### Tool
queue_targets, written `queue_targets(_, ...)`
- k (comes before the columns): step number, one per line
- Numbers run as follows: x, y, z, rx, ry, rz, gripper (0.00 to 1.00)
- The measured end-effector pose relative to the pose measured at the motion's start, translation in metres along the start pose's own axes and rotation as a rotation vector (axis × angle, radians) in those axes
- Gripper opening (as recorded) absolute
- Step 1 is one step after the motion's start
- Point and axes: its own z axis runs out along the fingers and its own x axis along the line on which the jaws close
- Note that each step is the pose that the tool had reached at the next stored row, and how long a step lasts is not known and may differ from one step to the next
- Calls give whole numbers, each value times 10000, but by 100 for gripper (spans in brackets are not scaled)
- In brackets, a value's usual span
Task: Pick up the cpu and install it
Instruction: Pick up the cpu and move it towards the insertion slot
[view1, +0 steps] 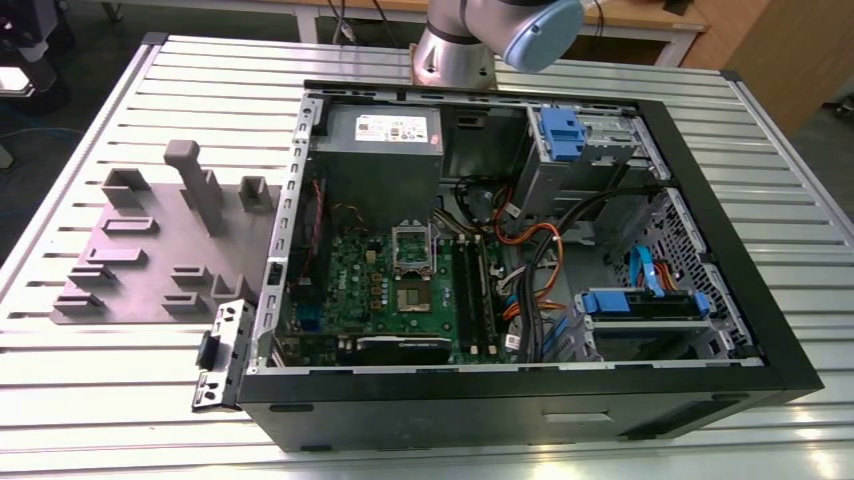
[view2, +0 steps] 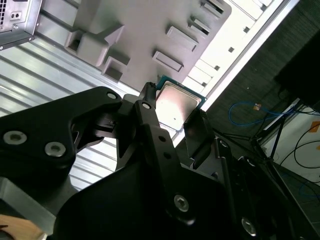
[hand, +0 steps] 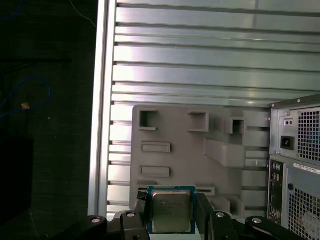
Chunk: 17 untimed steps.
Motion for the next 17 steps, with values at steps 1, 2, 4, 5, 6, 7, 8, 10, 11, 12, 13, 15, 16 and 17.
queue_targets(1,-3,0,0,0,0,0,47)
queue_targets(2,-5,0,0,0,1,0,47)
queue_targets(4,-15,0,-1,0,1,-1,47)
queue_targets(5,-20,-1,0,0,1,0,47)
queue_targets(6,-27,-1,-1,1,1,-1,47)
queue_targets(7,-35,-1,0,0,1,-1,47)
queue_targets(8,-40,-1,0,0,0,0,47)
queue_targets(10,-48,-4,0,0,0,-1,47)
queue_targets(11,-51,-8,0,1,1,-1,47)
queue_targets(12,-52,-13,-1,1,2,0,47)
queue_targets(13,-54,-19,-1,1,2,0,47)
queue_targets(15,-56,-35,-1,0,1,0,47)
queue_targets(16,-57,-43,-2,1,1,-1,47)
queue_targets(17,-57,-50,-1,0,1,0,47)
